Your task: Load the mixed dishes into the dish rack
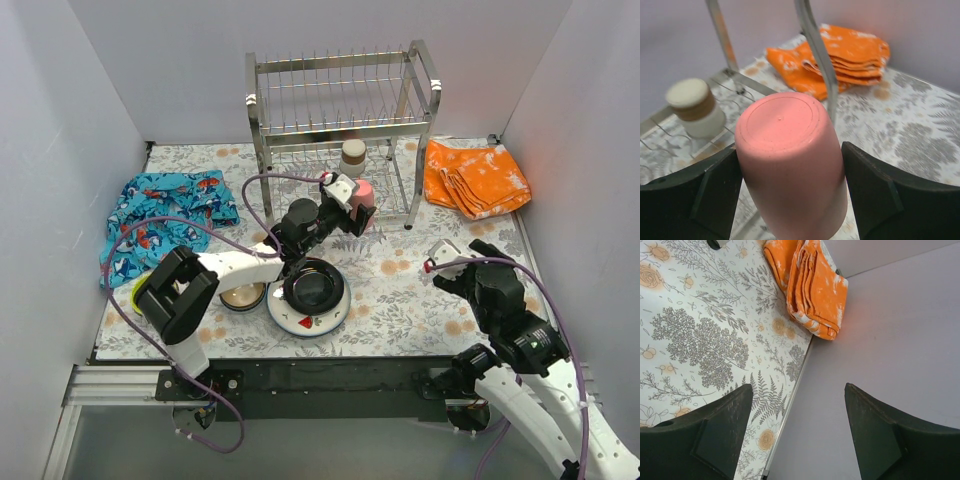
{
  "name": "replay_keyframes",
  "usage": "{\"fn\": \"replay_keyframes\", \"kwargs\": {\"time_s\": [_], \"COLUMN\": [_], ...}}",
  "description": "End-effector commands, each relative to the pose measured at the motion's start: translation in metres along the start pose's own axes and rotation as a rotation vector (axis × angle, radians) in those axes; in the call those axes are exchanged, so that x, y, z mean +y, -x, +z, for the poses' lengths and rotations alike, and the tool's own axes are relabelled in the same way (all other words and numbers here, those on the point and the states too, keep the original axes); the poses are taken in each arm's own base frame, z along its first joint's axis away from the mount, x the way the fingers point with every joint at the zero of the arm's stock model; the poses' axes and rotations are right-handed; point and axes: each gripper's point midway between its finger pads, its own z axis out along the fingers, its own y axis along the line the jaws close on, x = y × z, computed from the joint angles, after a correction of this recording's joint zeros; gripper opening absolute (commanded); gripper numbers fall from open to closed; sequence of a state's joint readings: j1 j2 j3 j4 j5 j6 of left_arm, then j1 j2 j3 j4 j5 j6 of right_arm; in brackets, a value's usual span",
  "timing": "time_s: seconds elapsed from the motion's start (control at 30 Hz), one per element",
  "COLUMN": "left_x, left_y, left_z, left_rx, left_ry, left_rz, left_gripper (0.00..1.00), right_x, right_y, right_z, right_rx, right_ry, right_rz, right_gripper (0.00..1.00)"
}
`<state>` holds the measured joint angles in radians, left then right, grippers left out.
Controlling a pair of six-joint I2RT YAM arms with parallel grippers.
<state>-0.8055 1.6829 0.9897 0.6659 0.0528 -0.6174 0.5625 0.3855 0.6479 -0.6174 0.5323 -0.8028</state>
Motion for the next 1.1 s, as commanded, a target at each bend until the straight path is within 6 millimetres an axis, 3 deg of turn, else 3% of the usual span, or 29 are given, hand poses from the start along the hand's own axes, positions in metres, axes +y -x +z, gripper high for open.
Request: {"fn": "replay_keyframes", "kwargs": {"time_s": [0.0,0.03,0.07,0.1,0.13,0.2,0.23,0.3,0.33,0.37,0.43,0.47,0.53,0.57,0.63,0.7,0.77,0.8,0.87,1.07], "left_x": [0.058,0.07,0.079,0.087,0.101,0.115,0.128,0.145,0.158,0.164,0.177,0.181,0.19,0.196,0.204,0.21,0.214,0.215,0.219,0.233], "left_y": [0.028,0.012,0.019,0.017,0.001,0.004,-0.012,-0.001,-0.003,-0.017,-0.016,-0.03,-0.03,-0.047,-0.044,-0.056,-0.054,-0.065,-0.062,-0.074], "left_z": [0.007,0.012,0.016,0.018,0.021,0.028,0.031,0.036,0.035,0.041,0.048,0.051,0.059,0.06,0.068,0.072,0.078,0.079,0.083,0.083], "left_rx": [-0.175,-0.148,-0.175,-0.177,-0.153,-0.18,-0.157,-0.226,-0.229,-0.211,-0.228,-0.209,-0.22,-0.191,-0.197,-0.183,-0.19,-0.17,-0.177,-0.144], "left_ry": [0.258,0.29,0.319,0.344,0.374,0.41,0.445,0.509,0.56,0.571,0.601,0.617,0.637,0.667,0.695,0.719,0.733,0.739,0.751,0.781], "left_rz": [0.125,0.125,0.119,0.126,0.136,0.166,0.184,0.22,0.221,0.226,0.237,0.238,0.243,0.24,0.24,0.248,0.246,0.247,0.253,0.253], "left_gripper": [0.52,0.52,0.51,0.51,0.51,0.5,0.5,0.48,0.47,0.47,0.47,0.47,0.47,0.47,0.48,0.49,0.5,0.5,0.5,0.51], "right_x": [-0.012,-0.012,-0.012,-0.013,-0.013,-0.012,-0.012,-0.01,-0.01,-0.01,-0.008,-0.009,-0.008,-0.007,-0.005,-0.004,-0.002,-0.002,0.0,0.008], "right_y": [0.007,0.006,0.005,0.005,0.005,0.007,0.007,0.008,0.009,0.01,0.011,0.012,0.012,0.012,0.011,0.008,0.007,0.006,0.005,0.002], "right_z": [0.003,0.004,0.004,0.005,0.005,0.007,0.008,0.011,0.012,0.013,0.016,0.016,0.018,0.018,0.019,0.02,0.02,0.02,0.021,0.024], "right_rx": [-0.022,-0.015,-0.012,-0.01,-0.007,-0.005,-0.003,0.002,0.001,0.002,0.012,0.011,0.017,0.019,0.025,0.032,0.037,0.04,0.043,0.045], "right_ry": [-0.06,-0.059,-0.062,-0.064,-0.062,-0.054,-0.054,-0.042,-0.038,-0.035,-0.024,-0.024,-0.018,-0.019,-0.015,-0.016,-0.015,-0.016,-0.014,0.008], "right_rz": [0.072,0.072,0.075,0.077,0.079,0.083,0.086,0.087,0.091,0.092,0.098,0.102,0.103,0.105,0.105,0.115,0.119,0.122,0.125,0.134], "right_gripper": [0.81,0.81,0.81,0.81,0.81,0.81,0.81,0.81,0.81,0.81,0.8,0.81,0.81,0.81,0.81,0.81,0.81,0.8,0.81,0.8]}}
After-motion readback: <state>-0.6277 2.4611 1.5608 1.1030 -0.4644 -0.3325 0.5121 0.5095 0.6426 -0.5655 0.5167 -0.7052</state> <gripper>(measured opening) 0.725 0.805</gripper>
